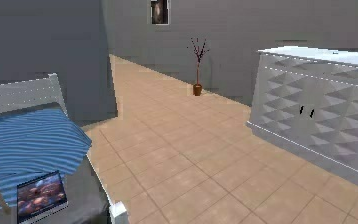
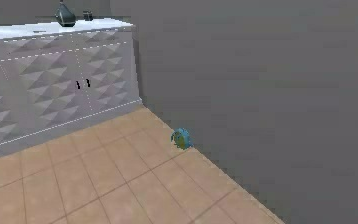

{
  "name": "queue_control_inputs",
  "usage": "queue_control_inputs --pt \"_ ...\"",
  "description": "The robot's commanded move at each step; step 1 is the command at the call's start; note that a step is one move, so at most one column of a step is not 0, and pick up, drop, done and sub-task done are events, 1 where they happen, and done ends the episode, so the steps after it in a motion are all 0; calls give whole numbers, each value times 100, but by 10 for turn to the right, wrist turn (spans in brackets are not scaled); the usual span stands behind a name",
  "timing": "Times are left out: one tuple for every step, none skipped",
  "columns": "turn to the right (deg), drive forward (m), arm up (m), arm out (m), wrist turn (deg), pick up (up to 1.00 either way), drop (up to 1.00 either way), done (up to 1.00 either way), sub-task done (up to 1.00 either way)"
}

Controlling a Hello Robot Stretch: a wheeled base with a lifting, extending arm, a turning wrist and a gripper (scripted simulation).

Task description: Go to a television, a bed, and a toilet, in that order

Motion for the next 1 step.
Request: queue_control_inputs --pt "-90 0 0 0 0 0 0 0 0"
